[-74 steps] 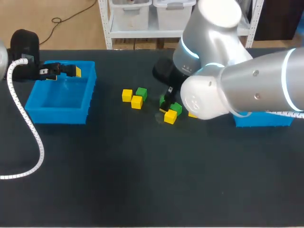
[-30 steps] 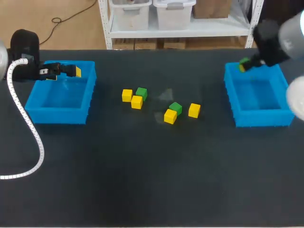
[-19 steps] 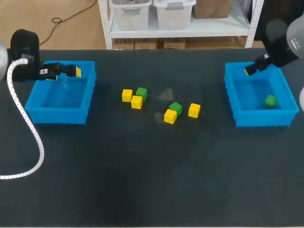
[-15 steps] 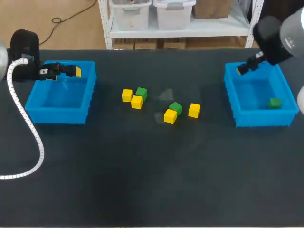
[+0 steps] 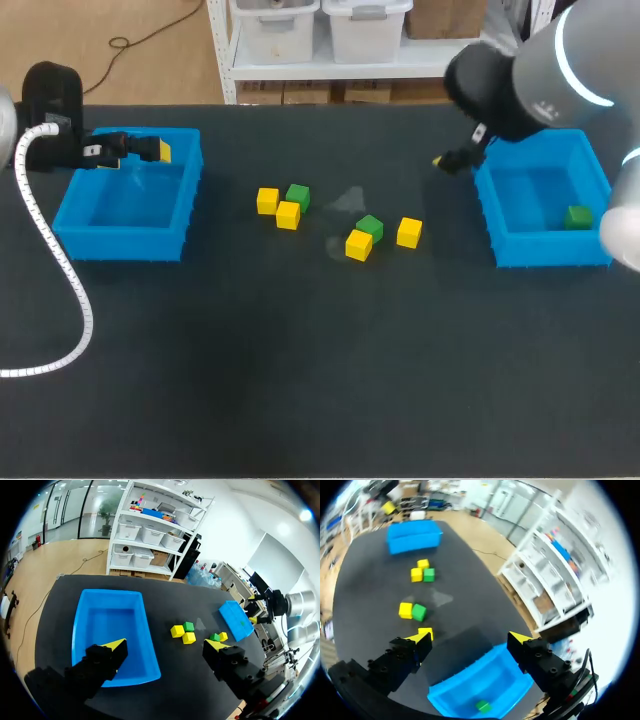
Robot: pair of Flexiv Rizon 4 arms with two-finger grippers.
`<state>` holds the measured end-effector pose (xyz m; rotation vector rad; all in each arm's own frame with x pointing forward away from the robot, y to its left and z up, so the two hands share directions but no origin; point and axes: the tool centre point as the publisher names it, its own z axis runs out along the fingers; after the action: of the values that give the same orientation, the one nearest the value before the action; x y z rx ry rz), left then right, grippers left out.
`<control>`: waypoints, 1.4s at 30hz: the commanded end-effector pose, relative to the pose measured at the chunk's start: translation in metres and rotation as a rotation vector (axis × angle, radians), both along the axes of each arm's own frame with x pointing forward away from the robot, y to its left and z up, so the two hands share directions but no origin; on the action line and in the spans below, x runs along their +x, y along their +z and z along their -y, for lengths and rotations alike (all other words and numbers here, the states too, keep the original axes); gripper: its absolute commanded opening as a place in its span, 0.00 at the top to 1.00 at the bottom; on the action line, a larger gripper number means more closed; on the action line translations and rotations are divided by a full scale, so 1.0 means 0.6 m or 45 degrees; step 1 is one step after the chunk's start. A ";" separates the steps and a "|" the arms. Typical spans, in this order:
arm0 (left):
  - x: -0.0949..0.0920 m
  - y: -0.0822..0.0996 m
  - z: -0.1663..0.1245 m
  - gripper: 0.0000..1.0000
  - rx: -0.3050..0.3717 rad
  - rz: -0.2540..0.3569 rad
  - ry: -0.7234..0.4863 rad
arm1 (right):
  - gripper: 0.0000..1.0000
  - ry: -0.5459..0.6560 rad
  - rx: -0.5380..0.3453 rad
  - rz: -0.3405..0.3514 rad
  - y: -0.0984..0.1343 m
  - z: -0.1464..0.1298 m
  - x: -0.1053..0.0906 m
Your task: Put the green cubes in the right bin and the yellow cubes in the left bin.
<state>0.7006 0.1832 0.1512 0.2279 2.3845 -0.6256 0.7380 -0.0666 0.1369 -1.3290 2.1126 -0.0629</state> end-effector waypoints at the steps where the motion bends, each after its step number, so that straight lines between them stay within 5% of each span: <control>1: -0.001 -0.002 -0.003 0.00 -0.010 0.008 -0.005 | 0.00 0.642 -0.477 0.211 -0.001 -0.014 -0.035; 11: -0.001 -0.002 -0.003 0.00 -0.010 0.008 -0.005 | 0.00 1.314 -0.926 0.450 -0.019 -0.046 -0.079; 15: -0.001 -0.002 -0.003 0.00 -0.010 0.008 -0.005 | 0.00 1.439 -0.981 0.425 -0.032 -0.062 -0.074; 27: -0.001 -0.002 -0.003 0.00 -0.010 0.008 -0.005 | 0.00 1.447 -0.935 0.210 -0.116 -0.122 -0.030; 42: -0.001 -0.002 -0.003 0.00 -0.010 0.008 -0.005 | 0.00 1.394 -0.939 -0.047 -0.138 -0.160 -0.002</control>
<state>0.7006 0.1832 0.1512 0.2278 2.3844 -0.6256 0.7263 0.0230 0.0506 -2.5385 1.0121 -0.5051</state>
